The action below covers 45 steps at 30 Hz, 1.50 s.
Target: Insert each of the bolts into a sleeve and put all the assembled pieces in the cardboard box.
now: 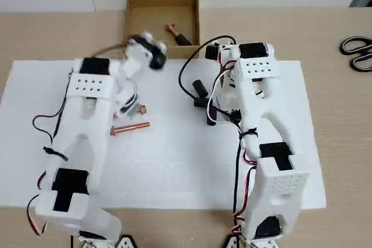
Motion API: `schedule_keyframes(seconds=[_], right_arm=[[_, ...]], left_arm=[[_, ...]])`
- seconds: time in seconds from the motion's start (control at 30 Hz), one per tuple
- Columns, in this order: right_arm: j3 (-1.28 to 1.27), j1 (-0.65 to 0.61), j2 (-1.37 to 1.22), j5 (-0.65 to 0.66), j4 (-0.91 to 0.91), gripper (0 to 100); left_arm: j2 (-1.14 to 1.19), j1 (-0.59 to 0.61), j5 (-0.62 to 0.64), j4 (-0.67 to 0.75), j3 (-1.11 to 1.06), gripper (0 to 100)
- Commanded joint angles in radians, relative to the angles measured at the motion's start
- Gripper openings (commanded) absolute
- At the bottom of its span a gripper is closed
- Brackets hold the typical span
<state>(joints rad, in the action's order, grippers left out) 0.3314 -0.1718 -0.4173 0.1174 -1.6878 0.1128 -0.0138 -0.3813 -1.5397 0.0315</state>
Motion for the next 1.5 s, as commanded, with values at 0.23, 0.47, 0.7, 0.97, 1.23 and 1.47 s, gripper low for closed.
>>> schedule_keyframes(seconds=[0.23, 0.47, 0.7, 0.97, 1.23, 1.47], right_arm=[[0.046, -0.001, 0.015, 0.000, -0.016, 0.4], [0.046, 0.001, 0.015, 0.000, -0.016, 0.4], [0.046, -0.001, 0.015, -0.002, -0.016, 0.4], [0.046, -0.001, 0.015, -0.002, -0.016, 0.4], [0.046, -0.001, 0.015, -0.002, -0.016, 0.4], [0.046, -0.001, 0.015, -0.002, -0.016, 0.4]], left_arm=[[-0.066, 0.005, 0.577, -0.212, 0.337, 12], [-0.361, -0.035, 0.845, -0.210, 0.282, 12], [-0.543, -0.028, 1.220, -0.104, -0.061, 12], [-0.545, -0.018, 1.418, 0.414, -0.561, 12], [-0.545, -0.018, 1.514, 0.647, -0.819, 12], [-0.545, -0.014, 1.537, 0.652, -0.897, 12]])
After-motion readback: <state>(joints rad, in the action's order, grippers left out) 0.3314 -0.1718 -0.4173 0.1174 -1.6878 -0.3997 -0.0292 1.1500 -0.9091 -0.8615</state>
